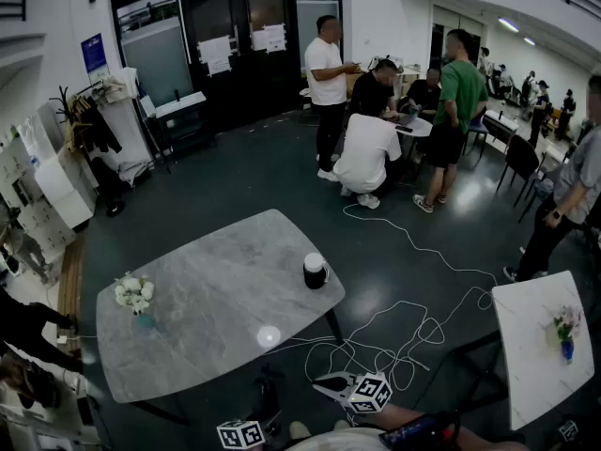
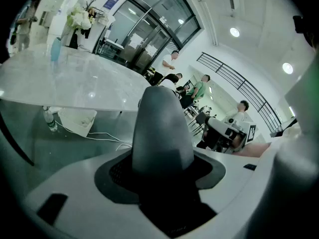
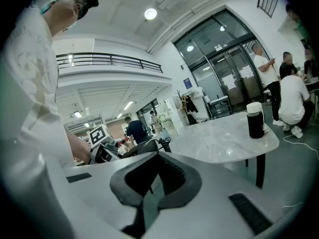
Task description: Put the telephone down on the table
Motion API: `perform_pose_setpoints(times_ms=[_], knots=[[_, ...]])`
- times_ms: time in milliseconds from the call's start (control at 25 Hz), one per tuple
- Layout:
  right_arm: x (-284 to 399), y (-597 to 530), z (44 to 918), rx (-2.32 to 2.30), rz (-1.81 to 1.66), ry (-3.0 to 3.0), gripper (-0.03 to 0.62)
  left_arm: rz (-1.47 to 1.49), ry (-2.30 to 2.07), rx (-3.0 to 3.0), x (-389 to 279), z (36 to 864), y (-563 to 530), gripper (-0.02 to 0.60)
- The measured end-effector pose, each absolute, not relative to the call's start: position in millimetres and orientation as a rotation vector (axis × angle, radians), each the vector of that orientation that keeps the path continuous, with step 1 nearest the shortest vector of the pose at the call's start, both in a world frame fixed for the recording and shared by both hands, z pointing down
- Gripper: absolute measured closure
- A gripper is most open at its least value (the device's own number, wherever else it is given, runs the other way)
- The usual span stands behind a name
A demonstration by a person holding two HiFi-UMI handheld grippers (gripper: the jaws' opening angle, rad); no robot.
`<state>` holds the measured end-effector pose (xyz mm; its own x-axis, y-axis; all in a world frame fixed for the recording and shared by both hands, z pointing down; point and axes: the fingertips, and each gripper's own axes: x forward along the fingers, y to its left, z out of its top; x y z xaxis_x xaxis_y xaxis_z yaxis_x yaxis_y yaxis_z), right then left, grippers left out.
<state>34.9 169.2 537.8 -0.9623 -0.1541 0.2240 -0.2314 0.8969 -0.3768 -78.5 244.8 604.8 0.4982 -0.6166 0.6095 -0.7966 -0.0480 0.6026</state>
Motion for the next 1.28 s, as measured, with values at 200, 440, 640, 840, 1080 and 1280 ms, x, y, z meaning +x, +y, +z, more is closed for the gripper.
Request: perform_pose_setpoints(times_ms=[200,440,640,840,1080,1280], knots=[[46,165,540,0.288,0.569,-2.861,0.579,0.193,-1.204,1.749,-63,601,237,0.307],[53,156,543,0.294,0.566,-2.849,0.579,0.182,-1.217,1.734,-56,598,232,0.308],[65,150,546,0.299,0.568,-2.843,0.579,0.182,-1.225,1.725,-45,602,229,0.307],[79,150,549,0.315,0.580,-2.829,0.579,0.170,-1.235,1.720,-35,601,229,0.307],[92,147,551,0.331,0.587,-2.819,0.579,0.162,-1.248,1.724,-25,592,231,0.307],[94,147,553,0.330,0.595,-2.819,0.579,0.161,-1.253,1.709,-23,597,235,0.307]])
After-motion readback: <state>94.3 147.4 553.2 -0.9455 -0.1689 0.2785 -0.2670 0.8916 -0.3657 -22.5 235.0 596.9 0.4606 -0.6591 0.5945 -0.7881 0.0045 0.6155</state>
